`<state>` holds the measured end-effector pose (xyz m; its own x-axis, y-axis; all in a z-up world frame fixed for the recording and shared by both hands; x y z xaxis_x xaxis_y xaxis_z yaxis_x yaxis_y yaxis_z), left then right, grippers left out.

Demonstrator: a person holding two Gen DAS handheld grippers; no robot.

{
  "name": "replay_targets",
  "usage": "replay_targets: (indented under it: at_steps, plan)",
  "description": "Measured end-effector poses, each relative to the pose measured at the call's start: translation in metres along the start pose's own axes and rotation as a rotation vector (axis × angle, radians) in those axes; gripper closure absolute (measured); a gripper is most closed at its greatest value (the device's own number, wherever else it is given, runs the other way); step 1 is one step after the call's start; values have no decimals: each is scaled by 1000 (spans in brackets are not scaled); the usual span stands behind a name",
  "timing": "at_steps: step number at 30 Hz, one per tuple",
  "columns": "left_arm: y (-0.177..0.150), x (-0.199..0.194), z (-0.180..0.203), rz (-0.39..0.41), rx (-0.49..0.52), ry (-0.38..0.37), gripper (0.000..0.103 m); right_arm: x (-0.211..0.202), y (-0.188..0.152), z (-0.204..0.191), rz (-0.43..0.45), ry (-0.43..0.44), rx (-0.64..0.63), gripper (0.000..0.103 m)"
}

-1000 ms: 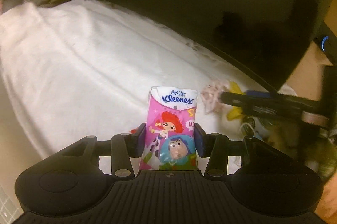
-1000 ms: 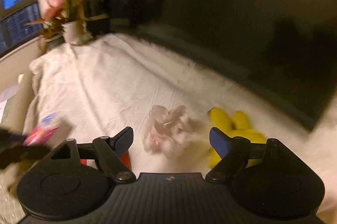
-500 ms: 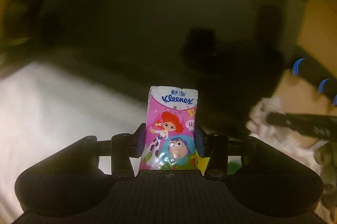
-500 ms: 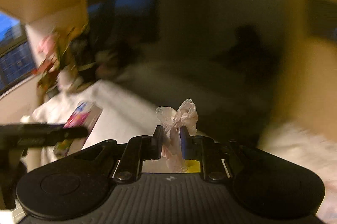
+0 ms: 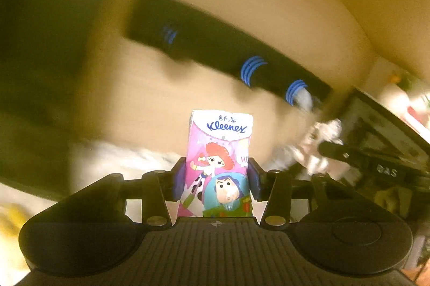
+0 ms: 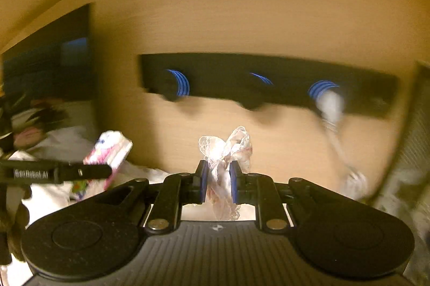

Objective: Organize soft objects
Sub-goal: 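Lower both items into the pink box and open both tools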

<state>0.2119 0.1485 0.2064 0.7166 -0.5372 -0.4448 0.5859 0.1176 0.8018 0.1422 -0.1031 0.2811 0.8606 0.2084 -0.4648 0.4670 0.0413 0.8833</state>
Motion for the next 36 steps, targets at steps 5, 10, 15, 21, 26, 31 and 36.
replay_targets:
  at_steps: [5, 10, 15, 21, 26, 31, 36]
  plan:
    - [-22, 51, 37, -98, 32, -59, 52, -14, -25, 47, -30, -53, 73, 86]
    - [-41, 88, 52, -165, 12, -85, 50, -2, -51, 69, -95, -34, 123, 86]
    - [-62, 107, 52, -244, -80, -56, 48, 38, -89, 70, -210, 25, 192, 86]
    - [-83, 158, 56, -346, 82, 122, 47, 82, -143, 61, -372, 141, 255, 81]
    - [-98, 182, 64, -415, 277, 236, 46, 76, -155, 55, -356, 117, 217, 43]
    - [-76, 152, 50, -215, 104, 187, 46, 67, -153, 57, -341, 99, 191, 42]
    - [-65, 141, 49, -260, 134, 164, 48, 63, -152, 54, -336, 96, 175, 41]
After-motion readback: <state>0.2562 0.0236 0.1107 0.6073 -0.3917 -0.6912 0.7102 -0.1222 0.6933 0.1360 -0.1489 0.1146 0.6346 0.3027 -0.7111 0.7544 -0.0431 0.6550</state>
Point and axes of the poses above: each gripper's, at about its wrist camera, not at the fingertips, and x roughly the way its jaws point, z to its right, y to its top, the point moved 1 cm from there along x, roughly the way its jaws point, and after that the axes turned 7 degrees about y, right-handed, at the moved point
